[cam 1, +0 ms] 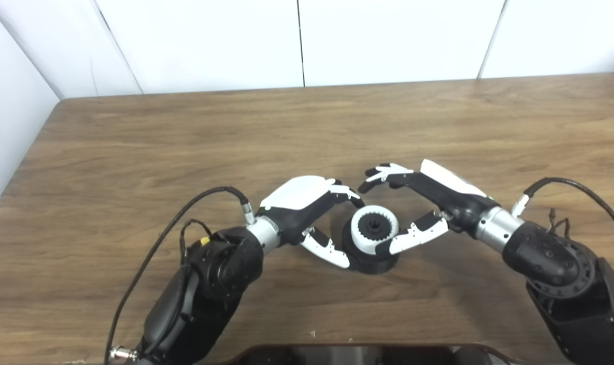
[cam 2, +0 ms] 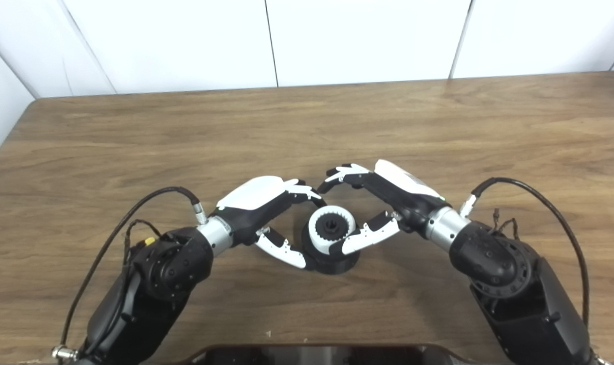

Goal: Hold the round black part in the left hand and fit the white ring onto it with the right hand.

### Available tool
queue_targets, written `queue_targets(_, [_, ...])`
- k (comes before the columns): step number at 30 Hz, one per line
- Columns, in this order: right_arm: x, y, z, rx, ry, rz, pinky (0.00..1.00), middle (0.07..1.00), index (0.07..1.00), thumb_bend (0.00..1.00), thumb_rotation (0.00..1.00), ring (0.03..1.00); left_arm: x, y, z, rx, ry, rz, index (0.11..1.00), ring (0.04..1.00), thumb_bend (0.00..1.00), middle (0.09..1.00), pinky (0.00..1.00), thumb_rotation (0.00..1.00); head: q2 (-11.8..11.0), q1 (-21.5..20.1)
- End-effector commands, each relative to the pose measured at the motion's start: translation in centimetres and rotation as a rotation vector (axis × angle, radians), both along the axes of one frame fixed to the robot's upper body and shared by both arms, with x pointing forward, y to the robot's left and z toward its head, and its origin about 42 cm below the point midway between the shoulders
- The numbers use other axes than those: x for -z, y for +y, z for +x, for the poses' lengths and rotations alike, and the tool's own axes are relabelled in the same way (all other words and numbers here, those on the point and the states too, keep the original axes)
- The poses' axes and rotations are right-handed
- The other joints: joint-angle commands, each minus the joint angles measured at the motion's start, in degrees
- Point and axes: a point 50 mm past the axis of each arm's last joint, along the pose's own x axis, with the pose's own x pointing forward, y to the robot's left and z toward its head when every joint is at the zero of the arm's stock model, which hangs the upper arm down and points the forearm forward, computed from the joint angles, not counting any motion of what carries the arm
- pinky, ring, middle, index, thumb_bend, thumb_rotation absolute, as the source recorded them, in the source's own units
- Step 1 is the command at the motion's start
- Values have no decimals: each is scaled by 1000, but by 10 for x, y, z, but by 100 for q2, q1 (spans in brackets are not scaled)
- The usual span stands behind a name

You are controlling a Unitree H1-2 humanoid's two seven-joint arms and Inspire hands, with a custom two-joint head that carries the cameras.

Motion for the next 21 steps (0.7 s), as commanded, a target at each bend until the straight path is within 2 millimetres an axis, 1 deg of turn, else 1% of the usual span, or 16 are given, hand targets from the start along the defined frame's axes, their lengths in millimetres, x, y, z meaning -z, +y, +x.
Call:
queue_targets(1, [-14, 0, 4, 12, -69, 22, 883, 938, 817, 905, 408, 971, -21, 1, 1, -11, -81, -28, 827, 982, 943, 928, 854, 363, 6, 4])
queue_targets(5, [-16, 0, 5, 32, -79, 29, 858, 952, 838, 903, 421, 956, -22, 6, -1, -30, -91, -34, 853, 974, 950, 931, 858, 373, 5, 0])
queue_targets(9, [-19, -2, 4, 46, -86, 48, 851, 954, 844, 897, 420, 949, -26, 17, -3, -76, -75, -69, 891, 978, 974, 940, 859, 371, -1, -21])
queue_targets(13, [-22, -5, 3, 71, -91, 65, 866, 954, 860, 875, 434, 950, -32, 32, -7, -133, -55, -131, 938, 980, 983, 957, 867, 352, 0, -43])
queue_targets(14, [-23, -6, 2, 81, -87, 86, 865, 952, 864, 865, 441, 946, -33, 36, -9, -152, -46, -157, 954, 981, 979, 964, 869, 369, -1, -39])
queue_targets(16, [-23, -9, 1, 97, -71, 142, 870, 951, 872, 817, 448, 941, -36, 44, -13, -197, -34, -217, 985, 981, 959, 981, 864, 463, 3, -30])
queue_targets(17, [-22, -11, 0, 110, -62, 165, 872, 954, 879, 787, 478, 942, -37, 48, -16, -223, -36, -250, 994, 977, 943, 987, 856, 539, 0, -27])
queue_targets(19, [-21, -13, -1, 139, -51, 188, 869, 955, 889, 755, 545, 942, -36, 55, -22, -273, -47, -320, 999, 966, 901, 989, 849, 679, -6, -39])
queue_targets(20, [-20, -14, -2, 154, -50, 196, 847, 953, 897, 730, 649, 935, -35, 57, -25, -301, -51, -361, 996, 966, 831, 995, 863, 816, -9, -42])
queue_targets(21, [-19, -15, -3, 167, -52, 206, 844, 953, 898, 727, 662, 934, -34, 59, -28, -325, -51, -410, 996, 966, 821, 996, 865, 831, -12, -40])
